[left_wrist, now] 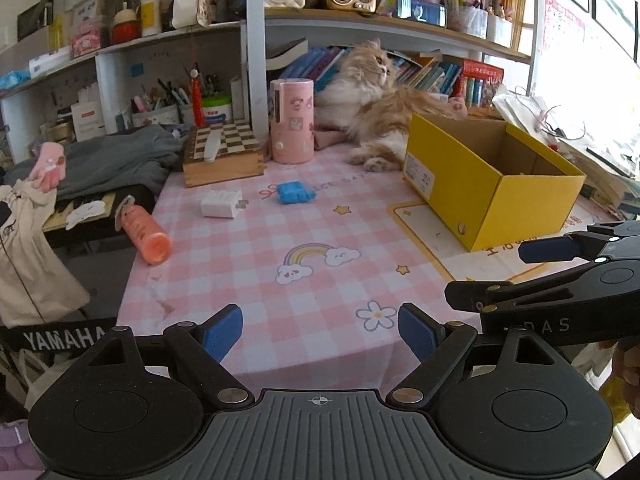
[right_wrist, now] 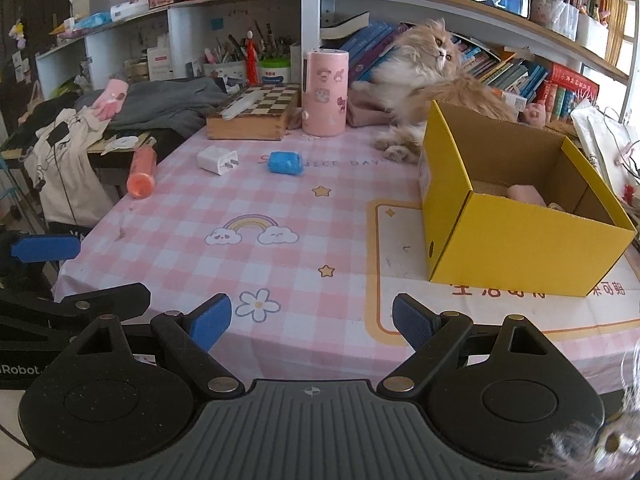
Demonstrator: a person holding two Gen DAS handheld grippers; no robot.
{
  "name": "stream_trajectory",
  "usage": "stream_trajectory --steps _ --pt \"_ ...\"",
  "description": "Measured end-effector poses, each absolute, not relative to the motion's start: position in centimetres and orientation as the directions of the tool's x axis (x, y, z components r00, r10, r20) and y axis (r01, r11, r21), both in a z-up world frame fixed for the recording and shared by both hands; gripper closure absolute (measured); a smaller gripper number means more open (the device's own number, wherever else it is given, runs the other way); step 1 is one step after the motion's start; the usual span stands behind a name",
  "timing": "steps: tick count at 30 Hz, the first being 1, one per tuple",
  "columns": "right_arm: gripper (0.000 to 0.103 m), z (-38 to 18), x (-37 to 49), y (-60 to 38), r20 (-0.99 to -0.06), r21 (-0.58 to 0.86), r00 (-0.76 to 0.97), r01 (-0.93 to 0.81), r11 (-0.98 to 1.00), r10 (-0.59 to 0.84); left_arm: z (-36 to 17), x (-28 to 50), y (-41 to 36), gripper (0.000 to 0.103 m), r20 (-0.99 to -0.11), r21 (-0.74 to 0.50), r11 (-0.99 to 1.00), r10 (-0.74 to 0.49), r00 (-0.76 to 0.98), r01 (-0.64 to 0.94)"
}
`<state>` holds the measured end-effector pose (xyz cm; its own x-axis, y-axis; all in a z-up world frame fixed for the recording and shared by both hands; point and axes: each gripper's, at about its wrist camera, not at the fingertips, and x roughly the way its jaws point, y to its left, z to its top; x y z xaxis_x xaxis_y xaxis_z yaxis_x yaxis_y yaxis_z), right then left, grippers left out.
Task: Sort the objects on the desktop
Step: 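Raise both open tools out of the box and back over the table, then move the left tool toward the white charger and the right toward the blue bag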
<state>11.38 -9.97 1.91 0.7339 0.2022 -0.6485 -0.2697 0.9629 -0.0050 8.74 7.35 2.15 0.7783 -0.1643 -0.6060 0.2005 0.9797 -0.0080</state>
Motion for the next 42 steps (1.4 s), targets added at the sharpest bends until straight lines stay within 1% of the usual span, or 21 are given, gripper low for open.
stream_trajectory --steps 10,18,26,38,42 --pt "0.016 2.0 12.0 -9.9 -0.657 -0.010 0.727 -0.275 0.961 0.201 1.5 9.7 7.8 0.016 -0.621 -0.044 0.985 -0.157 0.768 0.165" --pt "0.016 1.1 14.0 -9.5 -0.683 -0.005 0.695 -0.309 0.951 0.222 0.7 11.3 8.1 0.016 -0.649 -0.048 0.991 -0.123 0.750 0.121" --pt "0.016 0.9 18.9 -9.2 -0.678 0.010 0.683 -0.362 0.932 0.272 1.3 15.4 8.0 0.016 -0.640 -0.022 0.997 -0.072 0.765 0.075" --pt "0.016 1.3 26.5 -10.0 -0.659 0.081 0.667 -0.396 0.915 0.347 2.2 21.3 7.1 0.016 -0.617 0.057 0.998 0.025 0.787 0.013" --pt "0.016 1.3 28.5 -9.9 -0.660 0.103 0.653 -0.411 0.906 0.371 2.2 23.0 7.5 0.016 -0.612 0.064 0.998 0.061 0.788 -0.027"
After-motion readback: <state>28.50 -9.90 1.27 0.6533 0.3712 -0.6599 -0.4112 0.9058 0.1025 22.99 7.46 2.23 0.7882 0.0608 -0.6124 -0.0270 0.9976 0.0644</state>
